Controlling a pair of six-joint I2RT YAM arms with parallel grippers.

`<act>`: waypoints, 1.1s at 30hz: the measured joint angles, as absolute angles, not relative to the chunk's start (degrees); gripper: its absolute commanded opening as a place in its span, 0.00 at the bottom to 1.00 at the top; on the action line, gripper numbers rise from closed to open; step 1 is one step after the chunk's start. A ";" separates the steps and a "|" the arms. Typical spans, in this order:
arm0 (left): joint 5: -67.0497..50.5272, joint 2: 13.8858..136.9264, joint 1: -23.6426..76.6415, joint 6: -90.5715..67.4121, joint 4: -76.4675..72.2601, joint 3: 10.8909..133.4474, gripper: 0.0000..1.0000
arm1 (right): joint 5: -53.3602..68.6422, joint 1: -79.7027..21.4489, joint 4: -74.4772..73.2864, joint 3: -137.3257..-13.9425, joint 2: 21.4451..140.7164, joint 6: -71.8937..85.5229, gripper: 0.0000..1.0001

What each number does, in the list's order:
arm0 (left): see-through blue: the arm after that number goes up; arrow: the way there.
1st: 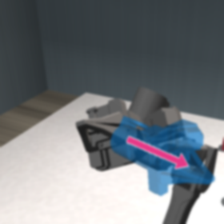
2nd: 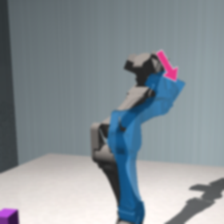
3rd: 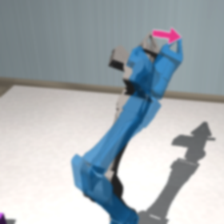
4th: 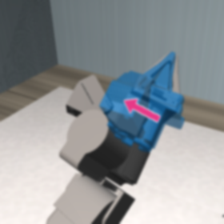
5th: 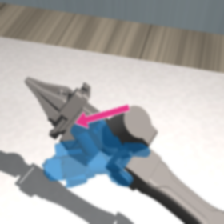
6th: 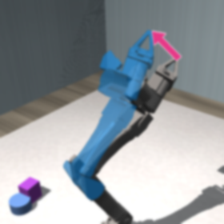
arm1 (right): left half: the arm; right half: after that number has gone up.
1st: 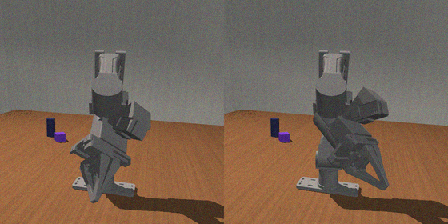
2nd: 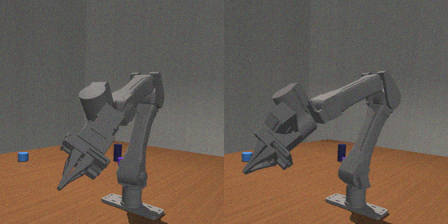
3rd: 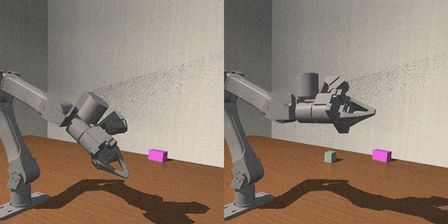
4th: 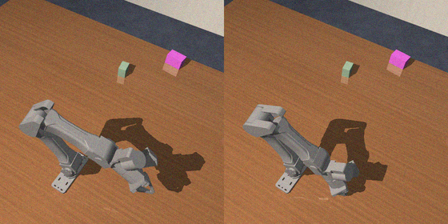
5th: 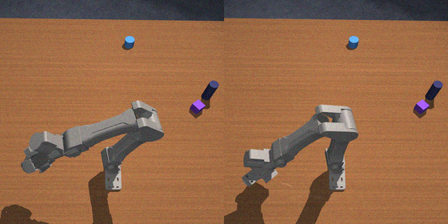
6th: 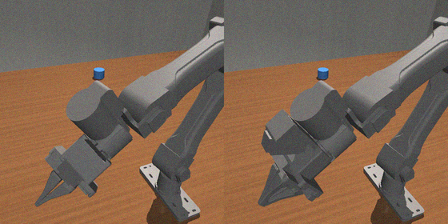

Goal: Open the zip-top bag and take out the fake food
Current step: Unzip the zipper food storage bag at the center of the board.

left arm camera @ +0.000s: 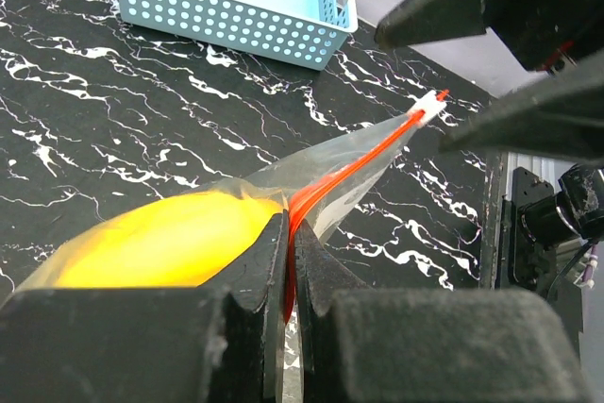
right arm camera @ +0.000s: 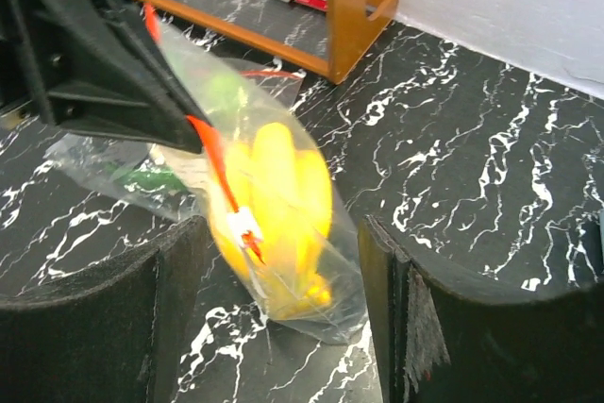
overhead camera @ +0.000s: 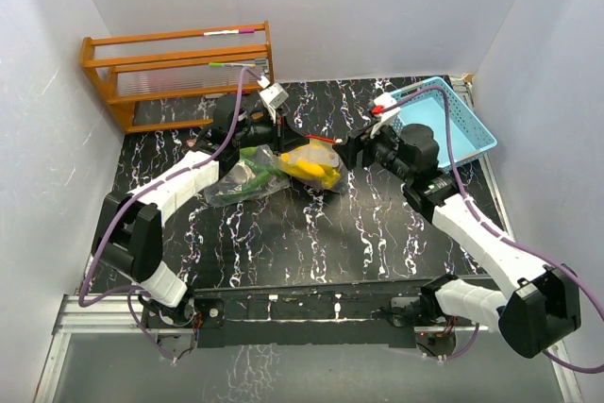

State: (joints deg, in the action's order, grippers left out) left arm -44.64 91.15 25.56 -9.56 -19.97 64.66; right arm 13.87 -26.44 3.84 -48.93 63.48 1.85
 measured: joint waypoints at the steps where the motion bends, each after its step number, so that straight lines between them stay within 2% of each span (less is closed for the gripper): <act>1: -44.66 90.96 25.56 -9.56 -19.97 64.66 0.00 | 14.37 -25.39 4.29 -48.86 63.48 2.09 0.61; 11: -45.36 90.76 25.54 -10.07 -20.16 64.66 0.00 | 25.41 -22.55 9.78 -46.04 66.46 4.25 0.56; 17: -45.41 90.76 25.54 -10.17 -20.16 64.66 0.00 | 30.46 -22.55 11.20 -45.93 68.18 4.73 0.44; 25: -44.27 90.45 25.54 -10.28 -20.08 64.69 0.00 | 31.40 -22.55 12.49 -45.17 68.29 4.97 0.47; 29: -43.68 90.11 25.54 -10.31 -19.68 64.69 0.00 | 31.03 -22.55 12.64 -43.22 67.83 5.15 0.42; 33: -43.51 90.04 25.54 -10.39 -19.66 64.73 0.00 | 30.22 -22.55 12.56 -42.19 67.18 5.45 0.27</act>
